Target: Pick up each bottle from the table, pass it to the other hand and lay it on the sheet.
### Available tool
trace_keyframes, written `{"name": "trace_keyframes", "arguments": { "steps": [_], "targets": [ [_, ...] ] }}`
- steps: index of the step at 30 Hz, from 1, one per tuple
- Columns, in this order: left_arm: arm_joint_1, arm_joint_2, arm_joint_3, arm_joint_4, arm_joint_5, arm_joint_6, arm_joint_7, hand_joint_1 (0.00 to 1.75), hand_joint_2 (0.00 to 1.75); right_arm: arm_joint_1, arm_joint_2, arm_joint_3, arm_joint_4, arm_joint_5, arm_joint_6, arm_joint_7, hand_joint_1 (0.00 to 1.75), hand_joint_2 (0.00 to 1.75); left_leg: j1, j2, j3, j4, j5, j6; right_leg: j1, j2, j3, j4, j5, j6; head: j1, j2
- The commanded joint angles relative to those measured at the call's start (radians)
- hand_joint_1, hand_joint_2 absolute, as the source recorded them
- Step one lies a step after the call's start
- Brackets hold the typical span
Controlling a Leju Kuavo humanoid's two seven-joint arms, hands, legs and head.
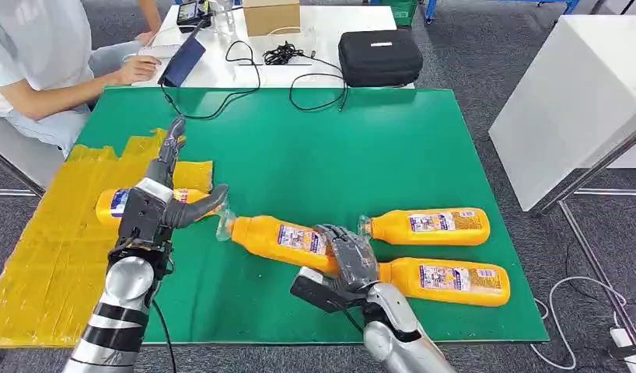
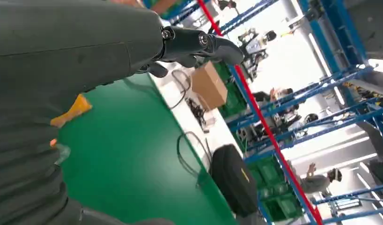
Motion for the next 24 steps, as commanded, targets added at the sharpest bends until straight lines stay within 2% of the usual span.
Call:
{"name": "trace_keyframes", "arguments": {
  "steps": [1,6,11,13,19,24],
  "targets": [
    [0.029,0.034,-0.045,0.023,0.173,-0.177,0.106,0.0,1.75,0.101,0.047,-0.206,-0.139,-0.066,-0.116,-0.095,1.75,1.75,0.0,-0.002,0.004,0.0,-0.002,-0.001,0.001,-0.003,0.005,0.0,-0.002,-0.002,0.0,0.0],
    [0.026,0.059,-0.054,0.078,0.312,-0.278,0.123,0.0,1.75,0.109,0.078,-0.252,-0.179,-0.167,-0.184,-0.223,1.75,1.75,0.0,0.0,0.002,-0.001,-0.001,-0.001,0.0,-0.001,0.003,0.0,-0.001,-0.001,0.0,0.0],
    [0.026,0.059,-0.054,0.078,0.312,-0.278,0.123,0.0,1.75,0.109,0.078,-0.252,-0.179,-0.167,-0.184,-0.223,1.75,1.75,0.001,0.0,0.004,-0.001,-0.001,-0.001,0.001,-0.001,0.004,0.0,-0.002,-0.002,0.0,0.0],
    [0.018,0.07,-0.072,0.098,0.383,-0.317,0.155,0.0,1.75,0.1,0.084,-0.247,-0.179,-0.199,-0.21,-0.261,1.75,1.75,0.0,0.0,0.004,-0.001,-0.002,-0.002,0.001,-0.001,0.004,0.0,-0.002,-0.002,0.0,0.0],
    [0.018,0.096,-0.106,0.123,0.595,-0.409,0.18,0.0,1.75,0.069,0.085,-0.19,-0.167,-0.222,-0.22,-0.285,1.75,1.75,0.0,0.001,0.002,-0.001,-0.001,-0.001,0.0,0.0,0.001,0.0,0.0,-0.001,0.0,0.0],
    [0.013,0.102,-0.148,0.101,0.643,-0.427,0.19,0.0,1.75,0.044,0.095,-0.163,-0.135,-0.238,-0.214,-0.293,1.75,1.75,0.001,0.001,0.001,-0.001,-0.001,-0.001,0.001,0.001,0.001,0.0,0.0,-0.001,0.0,0.0]
  ]
}}
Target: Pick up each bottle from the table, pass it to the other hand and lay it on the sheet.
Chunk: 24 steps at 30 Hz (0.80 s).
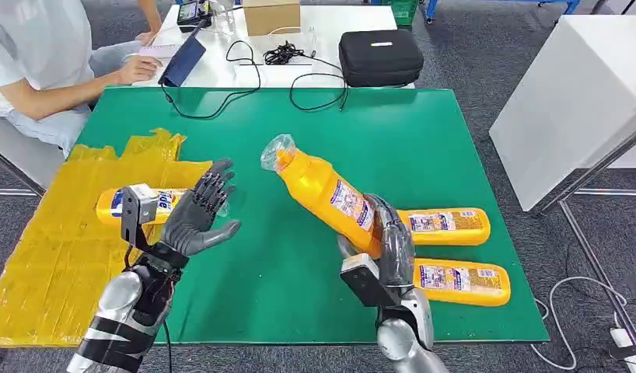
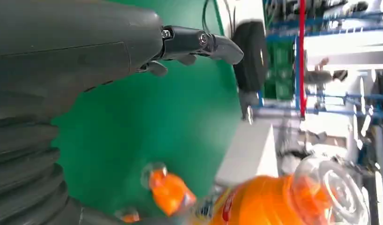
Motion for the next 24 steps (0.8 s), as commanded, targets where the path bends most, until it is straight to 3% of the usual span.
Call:
{"name": "trace_keyframes", "arguments": {
  "steps": [1,9,24],
  "targets": [
    [-0.042,0.052,-0.107,0.051,0.064,-0.028,0.014,0.0,1.75,-0.078,0.02,0.056,0.067,-0.024,0.004,-0.009,1.75,1.75,0.001,0.001,0.005,0.0,-0.002,-0.001,0.001,0.0,0.004,0.0,-0.001,-0.002,0.0,0.0],
    [-0.073,0.045,-0.135,0.071,0.096,-0.034,0.013,0.0,1.75,-0.146,0.049,0.115,0.171,-0.031,0.032,-0.008,1.75,1.75,0.001,0.002,0.004,0.0,-0.001,-0.002,0.001,0.001,0.003,0.0,-0.001,-0.002,0.0,0.0],
    [-0.078,0.043,-0.14,0.073,0.115,-0.039,0.005,0.0,1.75,-0.17,0.058,0.155,0.224,-0.04,0.06,-0.009,1.75,1.75,0.001,0.001,0.005,0.0,-0.002,-0.001,0.001,0.0,0.005,0.0,-0.002,-0.002,0.0,0.0]
  ]
}}
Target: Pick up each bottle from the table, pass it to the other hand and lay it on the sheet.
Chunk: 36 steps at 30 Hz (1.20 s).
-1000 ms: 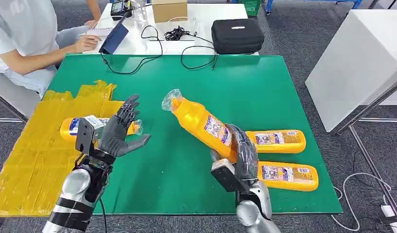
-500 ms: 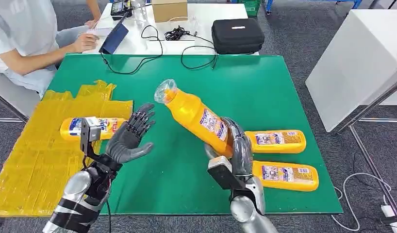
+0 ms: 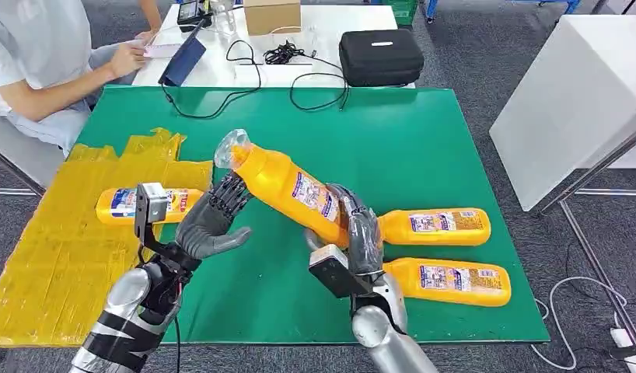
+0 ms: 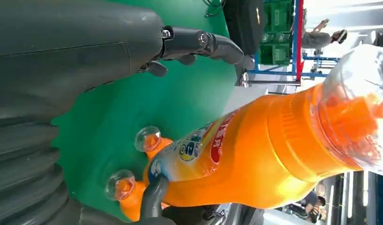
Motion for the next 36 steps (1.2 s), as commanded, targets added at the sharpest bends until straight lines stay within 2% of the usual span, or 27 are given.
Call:
{"name": "trace_keyframes", "arguments": {
  "steps": [1,13,19,21,26,29,36],
  "targets": [
    [-0.047,0.021,-0.047,0.06,0.023,-0.003,-0.004,0.0,1.75,-0.083,0.007,0.079,0.145,-0.005,0.036,0.002,1.75,1.75,0.001,0.002,0.003,0.0,-0.001,-0.001,0.001,0.001,0.003,-0.001,0.0,-0.001,0.0,0.0],
    [-0.083,0.005,-0.053,0.105,0.068,-0.018,-0.014,0.0,1.75,-0.144,0.055,0.265,0.266,0.027,0.102,0.021,1.75,1.75,0.002,0.002,0.007,0.0,-0.002,-0.002,0.002,0.0,0.006,0.0,-0.002,-0.002,0.0,0.0],
    [-0.092,-0.002,-0.04,0.129,0.093,-0.023,-0.026,0.0,1.75,-0.146,0.05,0.357,0.253,0.031,0.147,0.009,1.75,1.75,0.001,0.0,0.002,-0.001,0.0,-0.001,0.001,-0.001,0.002,0.0,-0.001,-0.001,0.0,0.0],
    [-0.095,-0.003,-0.037,0.135,0.097,-0.023,-0.027,0.0,1.75,-0.147,0.048,0.376,0.25,0.033,0.156,0.01,1.75,1.75,0.001,0.0,0.006,0.0,-0.002,-0.002,0.002,-0.001,0.005,0.0,-0.003,-0.002,0.0,0.0],
    [-0.1,-0.012,-0.026,0.144,0.106,-0.017,-0.032,0.0,1.75,-0.167,0.039,0.409,0.271,0.025,0.17,0.012,1.75,1.75,0.001,-0.001,0.003,0.0,-0.001,-0.001,0.001,-0.002,0.003,0.0,-0.001,-0.001,0.0,0.0],
    [-0.097,-0.038,-0.006,0.137,0.083,0.047,-0.056,0.0,1.75,-0.17,0.04,0.413,0.28,0.017,0.166,0.013,1.75,1.75,0.002,0.0,0.004,0.0,-0.001,-0.002,0.002,-0.002,0.004,0.0,-0.002,-0.002,0.0,0.0],
    [-0.097,-0.038,-0.006,0.137,0.083,0.047,-0.056,0.0,1.75,-0.17,0.04,0.413,0.28,0.017,0.166,0.013,1.75,1.75,0.001,-0.001,0.002,0.0,-0.001,-0.001,0.001,-0.002,0.002,0.0,-0.001,-0.001,0.0,0.0]
  ]
}}
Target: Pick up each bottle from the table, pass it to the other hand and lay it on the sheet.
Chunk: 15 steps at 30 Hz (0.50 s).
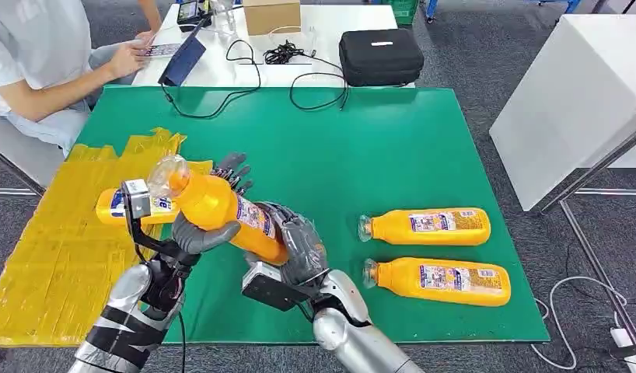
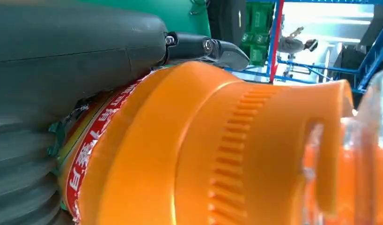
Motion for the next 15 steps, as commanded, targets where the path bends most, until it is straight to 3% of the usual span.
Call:
{"name": "trace_keyframes", "arguments": {
  "steps": [1,5,6,7,8,15],
  "targets": [
    [-0.07,-0.033,-0.001,0.08,-0.008,0.013,0.007,0.0,1.75,-0.024,-0.016,0.132,0.06,0.015,0.047,-0.023,1.75,1.75,0.001,-0.001,0.005,0.0,-0.002,-0.001,0.001,-0.002,0.005,-0.001,-0.002,-0.001,0.0,0.0],
    [-0.056,-0.06,0.037,0.08,0.047,0.049,0.031,0.0,1.75,-0.026,-0.017,0.139,0.063,0.013,0.046,-0.019,1.75,1.75,0.001,-0.001,0.002,0.0,-0.001,-0.001,0.001,-0.002,0.003,-0.001,-0.001,-0.001,0.0,0.0],
    [-0.048,-0.073,0.057,0.078,0.077,0.077,0.034,0.23,1.75,-0.029,-0.015,0.141,0.072,0.01,0.042,-0.015,1.75,1.75,0.001,-0.002,0.005,0.0,-0.002,-0.001,0.001,-0.003,0.005,-0.001,-0.002,-0.001,0.0,0.0],
    [-0.045,-0.08,0.067,0.076,0.085,0.102,0.031,1.57,1.75,-0.031,-0.014,0.143,0.076,0.008,0.039,-0.013,1.75,1.75,0.001,-0.001,0.003,-0.001,-0.001,-0.001,0.001,-0.002,0.004,-0.001,-0.001,-0.001,0.0,0.0],
    [-0.044,-0.085,0.071,0.073,0.093,0.118,0.031,1.75,1.75,-0.033,-0.012,0.145,0.084,0.006,0.035,-0.012,1.75,1.75,0.001,-0.001,0.005,0.0,-0.002,-0.001,0.001,-0.003,0.006,0.0,-0.002,-0.001,0.0,0.0],
    [-0.047,-0.084,0.064,0.074,0.109,0.141,0.031,1.75,1.75,-0.042,-0.012,0.15,0.095,-0.003,0.03,-0.013,1.75,1.75,0.001,-0.002,0.004,0.0,-0.002,-0.001,0.001,-0.003,0.005,0.0,-0.002,-0.002,0.0,0.0]
  ]
}}
